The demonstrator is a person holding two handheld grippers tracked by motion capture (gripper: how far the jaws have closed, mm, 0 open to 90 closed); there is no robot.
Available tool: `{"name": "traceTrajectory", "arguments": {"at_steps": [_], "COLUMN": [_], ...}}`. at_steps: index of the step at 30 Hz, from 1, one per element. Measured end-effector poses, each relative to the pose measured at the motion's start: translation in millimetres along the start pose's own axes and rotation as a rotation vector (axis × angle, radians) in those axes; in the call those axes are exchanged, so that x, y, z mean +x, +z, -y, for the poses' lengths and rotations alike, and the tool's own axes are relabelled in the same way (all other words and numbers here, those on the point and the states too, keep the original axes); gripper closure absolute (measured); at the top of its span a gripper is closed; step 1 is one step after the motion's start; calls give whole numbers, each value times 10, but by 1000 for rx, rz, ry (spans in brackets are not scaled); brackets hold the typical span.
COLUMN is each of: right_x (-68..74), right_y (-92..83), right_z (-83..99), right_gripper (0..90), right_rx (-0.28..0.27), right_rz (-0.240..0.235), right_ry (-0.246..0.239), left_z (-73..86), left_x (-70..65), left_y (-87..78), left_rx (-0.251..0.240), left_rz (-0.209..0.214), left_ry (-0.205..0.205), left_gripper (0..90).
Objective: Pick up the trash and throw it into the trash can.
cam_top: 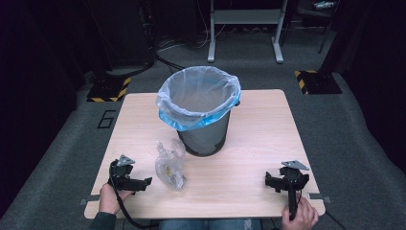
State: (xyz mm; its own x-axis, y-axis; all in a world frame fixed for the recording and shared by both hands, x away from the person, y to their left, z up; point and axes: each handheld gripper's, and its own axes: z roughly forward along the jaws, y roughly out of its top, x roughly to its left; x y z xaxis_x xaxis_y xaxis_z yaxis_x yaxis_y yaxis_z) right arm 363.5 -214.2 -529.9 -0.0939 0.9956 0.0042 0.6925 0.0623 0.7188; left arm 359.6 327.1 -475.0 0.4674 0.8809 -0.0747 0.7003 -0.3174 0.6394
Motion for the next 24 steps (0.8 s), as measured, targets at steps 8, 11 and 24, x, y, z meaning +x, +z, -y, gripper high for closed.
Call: {"name": "traceTrajectory", "arguments": {"at_steps": [8,11,24], "right_x": [0,-3,0], "right_y": [0,1,0], "right_z": [1,1,1], "right_gripper": [0,0,0], "right_rx": [0,-1,0], "right_rz": [-1,0,0], "right_ry": [-1,-4,0], "left_z": [-203,-331,-686], "left_x": [-133,-213,-465], "left_y": [-73,-73,134], "left_rx": [6,8,23], "left_rz": [37,50,100], "left_ry": [44,72,170], "left_gripper": [12,10,5]}}
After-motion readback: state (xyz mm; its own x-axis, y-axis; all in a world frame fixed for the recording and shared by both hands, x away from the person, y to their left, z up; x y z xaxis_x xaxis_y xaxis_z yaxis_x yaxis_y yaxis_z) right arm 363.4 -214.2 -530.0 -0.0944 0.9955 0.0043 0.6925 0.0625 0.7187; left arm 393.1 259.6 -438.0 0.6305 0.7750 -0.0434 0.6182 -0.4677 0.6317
